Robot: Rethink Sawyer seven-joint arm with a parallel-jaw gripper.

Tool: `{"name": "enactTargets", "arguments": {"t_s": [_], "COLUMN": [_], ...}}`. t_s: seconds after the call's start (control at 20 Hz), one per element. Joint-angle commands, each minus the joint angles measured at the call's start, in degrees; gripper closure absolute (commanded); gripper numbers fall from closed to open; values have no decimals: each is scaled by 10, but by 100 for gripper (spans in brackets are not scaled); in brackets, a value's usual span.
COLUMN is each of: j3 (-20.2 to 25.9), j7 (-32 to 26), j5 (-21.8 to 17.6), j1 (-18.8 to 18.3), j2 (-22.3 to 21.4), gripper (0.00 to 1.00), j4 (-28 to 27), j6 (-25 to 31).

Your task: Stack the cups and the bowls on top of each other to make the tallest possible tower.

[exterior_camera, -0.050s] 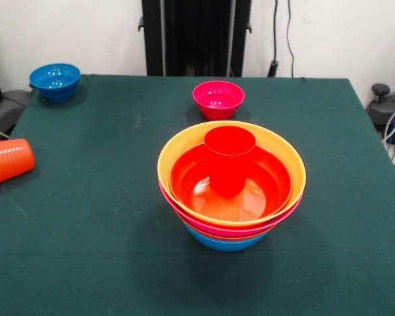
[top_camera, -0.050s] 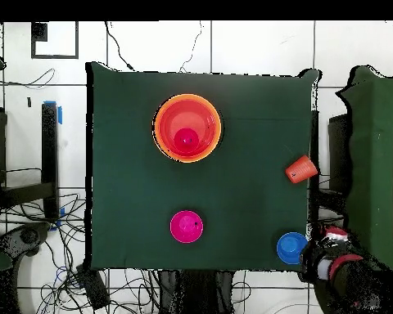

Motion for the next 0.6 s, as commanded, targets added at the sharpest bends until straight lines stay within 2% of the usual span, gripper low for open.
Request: {"name": "enactTargets", "arguments": {"t_s": [0.05, 0.35, 0.6], "j3": [89, 139, 156], "j7": [-49, -32, -18], "j5": [-38, -43, -56], "j1": [-5, -36, -47], "j2": [55, 87, 107], "gripper": [0, 0, 0], "j4": [81, 96, 96], "j6": [-37, -82, -101]}}
